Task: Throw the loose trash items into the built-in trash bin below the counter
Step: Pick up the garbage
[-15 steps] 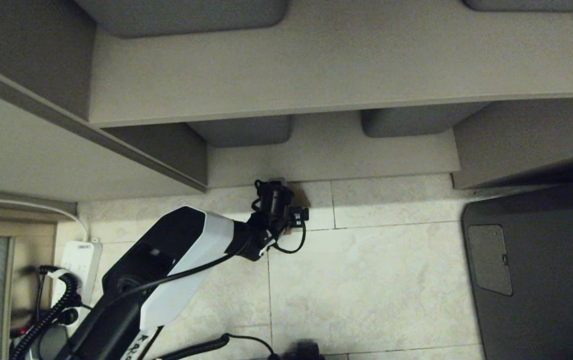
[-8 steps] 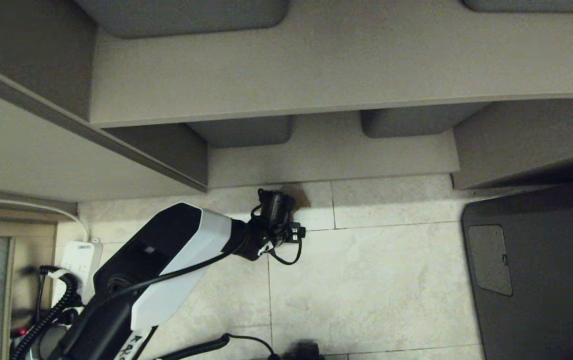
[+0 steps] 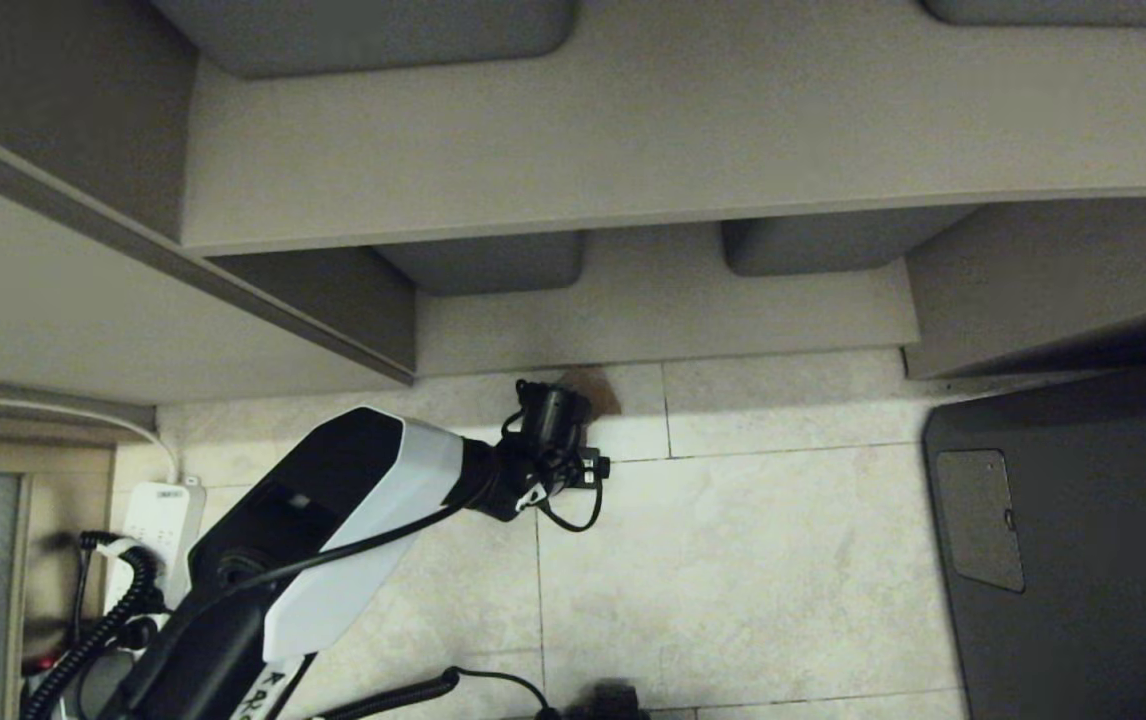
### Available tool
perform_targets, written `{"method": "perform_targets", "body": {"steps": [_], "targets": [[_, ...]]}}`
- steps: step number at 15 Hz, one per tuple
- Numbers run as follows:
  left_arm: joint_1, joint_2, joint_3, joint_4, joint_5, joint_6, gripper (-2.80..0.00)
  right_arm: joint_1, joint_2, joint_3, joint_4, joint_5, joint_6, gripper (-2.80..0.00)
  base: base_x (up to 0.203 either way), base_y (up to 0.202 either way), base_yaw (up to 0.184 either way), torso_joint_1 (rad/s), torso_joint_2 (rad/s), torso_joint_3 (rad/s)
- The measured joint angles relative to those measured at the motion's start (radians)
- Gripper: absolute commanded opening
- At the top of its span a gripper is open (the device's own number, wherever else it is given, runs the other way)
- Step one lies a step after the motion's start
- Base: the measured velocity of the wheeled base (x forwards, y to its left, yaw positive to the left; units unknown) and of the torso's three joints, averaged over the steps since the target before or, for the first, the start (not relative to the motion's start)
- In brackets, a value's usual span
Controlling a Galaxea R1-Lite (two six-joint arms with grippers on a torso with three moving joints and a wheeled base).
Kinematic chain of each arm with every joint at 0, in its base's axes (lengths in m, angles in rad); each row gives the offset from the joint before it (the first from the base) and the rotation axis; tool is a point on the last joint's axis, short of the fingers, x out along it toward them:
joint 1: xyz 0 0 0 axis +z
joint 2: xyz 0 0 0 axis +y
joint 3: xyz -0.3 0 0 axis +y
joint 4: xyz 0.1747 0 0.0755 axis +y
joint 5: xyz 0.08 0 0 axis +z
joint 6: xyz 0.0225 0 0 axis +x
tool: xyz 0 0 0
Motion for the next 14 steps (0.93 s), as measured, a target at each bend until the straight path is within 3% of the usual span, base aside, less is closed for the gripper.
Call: {"method": "perform_targets", "body": {"steps": [2,3,14], "targets": [[0.004,0.008,-0.022,0.004,-0.001,0.003,0.00,0.000,0.000,0.000,0.000,0.000,0.000,-2.80,0.000,0.000,0.000,0.000,0.00,0.000],[0.004,0.011,-0.028,0.004,0.000,0.003,-2.80,0.000,0.000,0.000,0.000,0.000,0.000,-2.80,0.000,0.000,0.000,0.000,0.00,0.000],[0.006,0.009,-0.014,0.039,-0.006,0.001,-2.80,0.000,0.000,0.000,0.000,0.000,0.000,-2.80,0.000,0.000,0.000,0.000,0.00,0.000]]}}
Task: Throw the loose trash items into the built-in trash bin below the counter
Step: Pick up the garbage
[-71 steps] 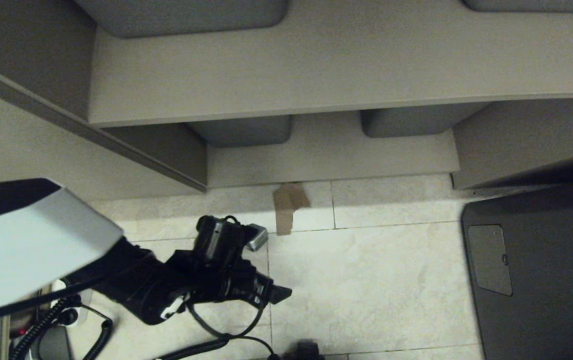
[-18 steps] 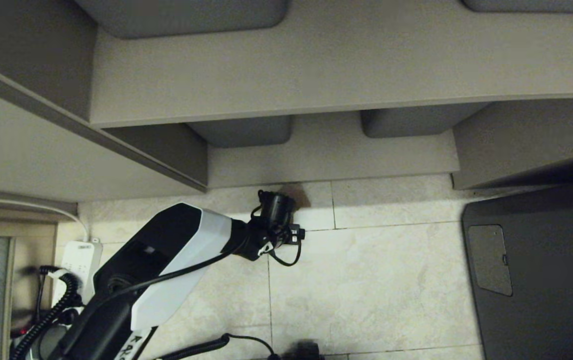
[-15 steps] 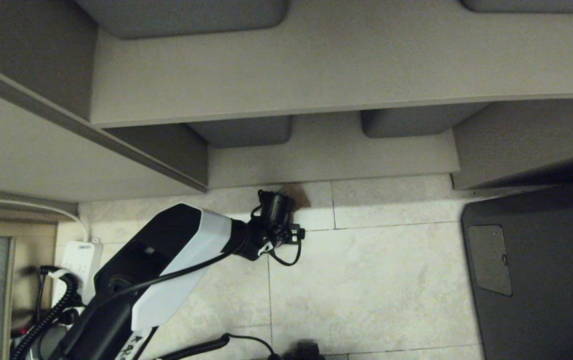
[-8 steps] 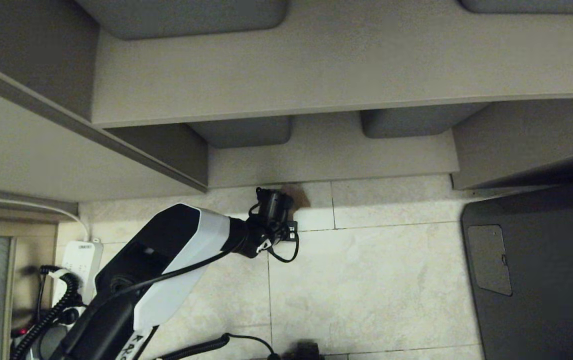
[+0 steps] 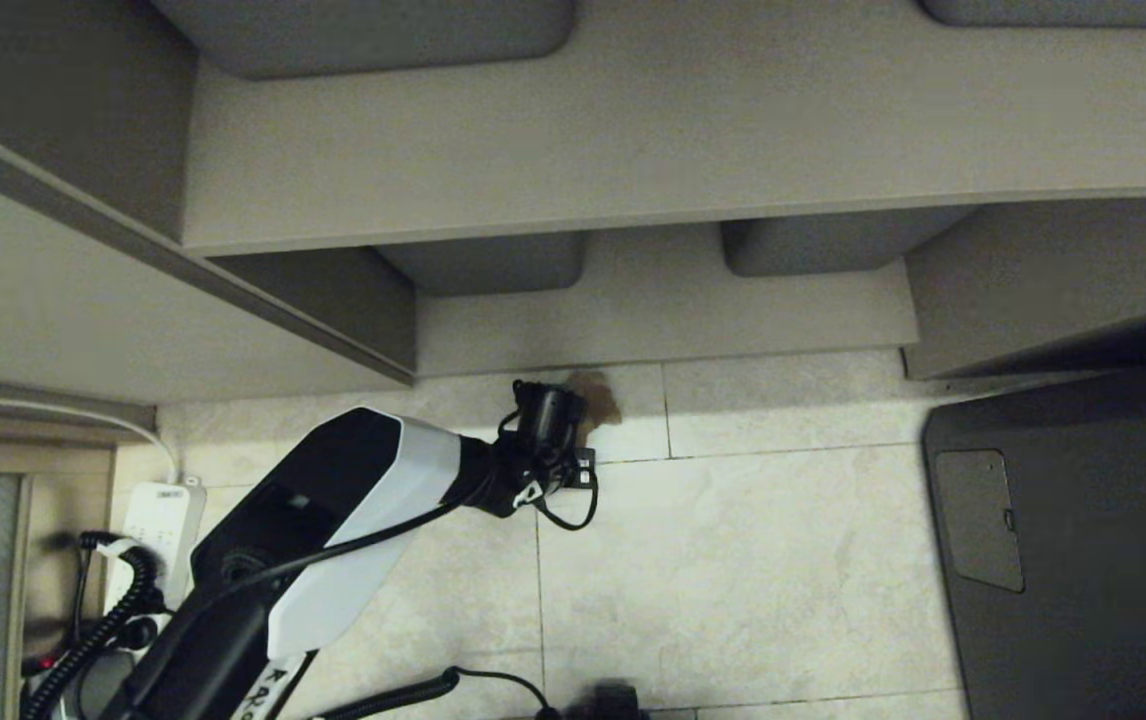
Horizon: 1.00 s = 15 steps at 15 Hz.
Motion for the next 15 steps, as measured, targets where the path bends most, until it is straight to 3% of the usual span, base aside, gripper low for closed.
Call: {"method": "perform_targets", "body": {"steps": [9,12,15], "targets": [[0.037,-0.145,0.169,-0.001,0.001,-0.008,-2.80,0.000,0.000,0.000,0.000,0.000,0.000,-2.80,0.000,0.000,0.000,0.000,0.00,0.000],[0.044,-0.267,0.310,-0.003,-0.020,-0.024,-2.80,0.000,0.000,0.000,0.000,0.000,0.000,-2.80,0.000,0.000,0.000,0.000,0.00,0.000],[0.047,-0.443,0.524,-0.013,-0.076,-0.033,-2.80,0.000,0.000,0.000,0.000,0.000,0.000,-2.80,0.000,0.000,0.000,0.000,0.00,0.000]]}}
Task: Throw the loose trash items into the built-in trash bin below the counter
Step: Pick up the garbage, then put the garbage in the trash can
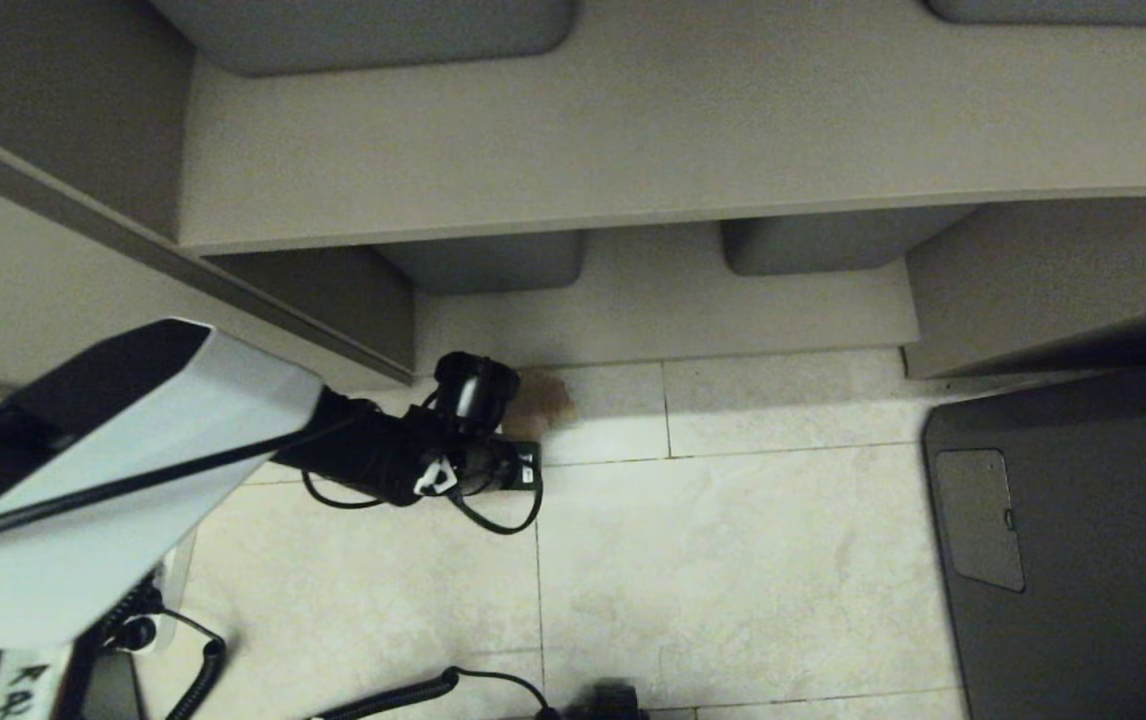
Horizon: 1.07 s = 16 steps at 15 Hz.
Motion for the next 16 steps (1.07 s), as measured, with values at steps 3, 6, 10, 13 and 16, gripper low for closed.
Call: {"method": "perform_targets", "body": {"steps": [3,6,10,13,16], "targets": [[0.000,-0.211,0.241,-0.031,-0.047,-0.020,-2.80,0.000,0.000,0.000,0.000,0.000,0.000,-2.80,0.000,0.000,0.000,0.000,0.00,0.000],[-0.001,-0.421,0.530,-0.112,-0.073,-0.029,-2.80,0.000,0.000,0.000,0.000,0.000,0.000,-2.80,0.000,0.000,0.000,0.000,0.00,0.000],[-0.012,-0.669,0.795,-0.197,-0.084,-0.011,-2.80,0.000,0.000,0.000,0.000,0.000,0.000,-2.80,0.000,0.000,0.000,0.000,0.00,0.000],[-0.016,-0.844,0.893,-0.197,-0.090,0.008,-2.80,0.000,0.000,0.000,0.000,0.000,0.000,-2.80,0.000,0.000,0.000,0.000,0.00,0.000],[0.021,-1.040,0.940,-0.129,-0.091,0.054,-2.80,0.000,0.000,0.000,0.000,0.000,0.000,-2.80,0.000,0.000,0.000,0.000,0.00,0.000]]}}
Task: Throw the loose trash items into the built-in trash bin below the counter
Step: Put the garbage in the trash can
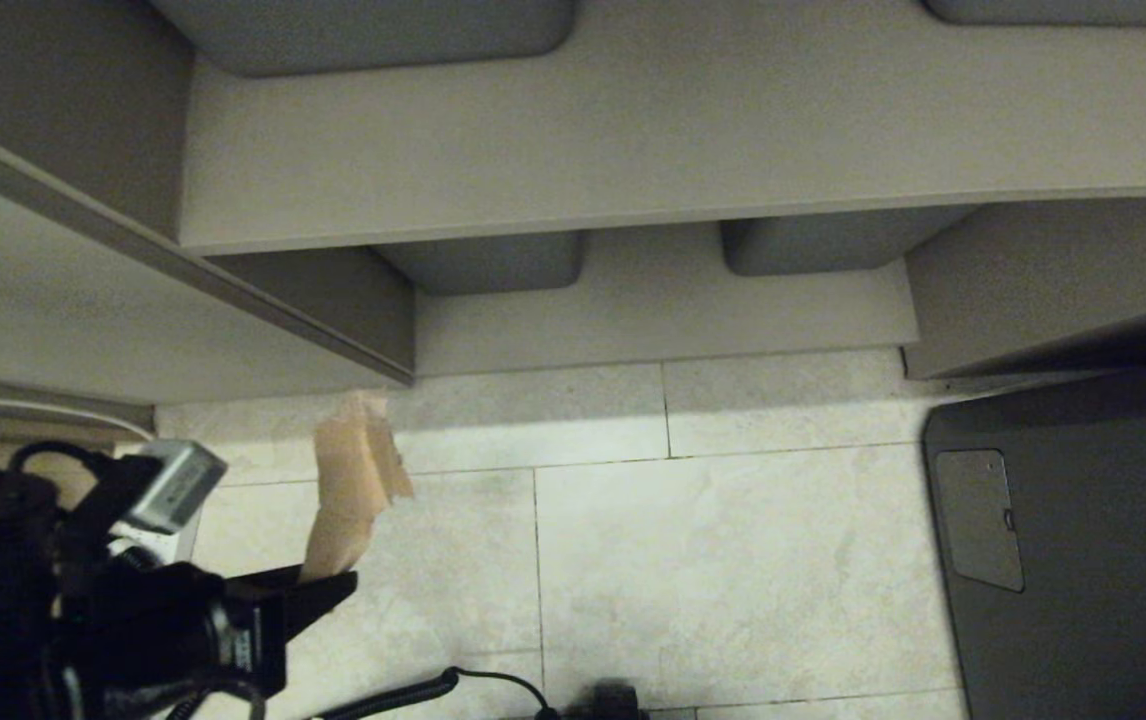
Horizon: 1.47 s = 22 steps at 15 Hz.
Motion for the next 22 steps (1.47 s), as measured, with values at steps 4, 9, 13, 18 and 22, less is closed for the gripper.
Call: {"method": "perform_targets", "body": {"steps": [4,9,13,18,22], "targets": [[0.152,-0.318,0.104,0.059,-0.046,0.131,-2.80,0.000,0.000,0.000,0.000,0.000,0.000,-2.80,0.000,0.000,0.000,0.000,0.00,0.000],[0.330,-0.724,0.125,0.276,-0.192,0.224,-2.80,0.000,0.000,0.000,0.000,0.000,0.000,-2.80,0.000,0.000,0.000,0.000,0.00,0.000],[0.373,-0.860,0.171,0.179,-0.193,0.200,-2.80,0.000,0.000,0.000,0.000,0.000,0.000,-2.80,0.000,0.000,0.000,0.000,0.00,0.000],[0.318,-0.883,0.179,0.152,-0.043,0.116,-2.80,0.000,0.000,0.000,0.000,0.000,0.000,-2.80,0.000,0.000,0.000,0.000,0.00,0.000],[0.354,-0.892,0.224,0.167,0.034,0.097,-2.80,0.000,0.000,0.000,0.000,0.000,0.000,-2.80,0.000,0.000,0.000,0.000,0.00,0.000]]}}
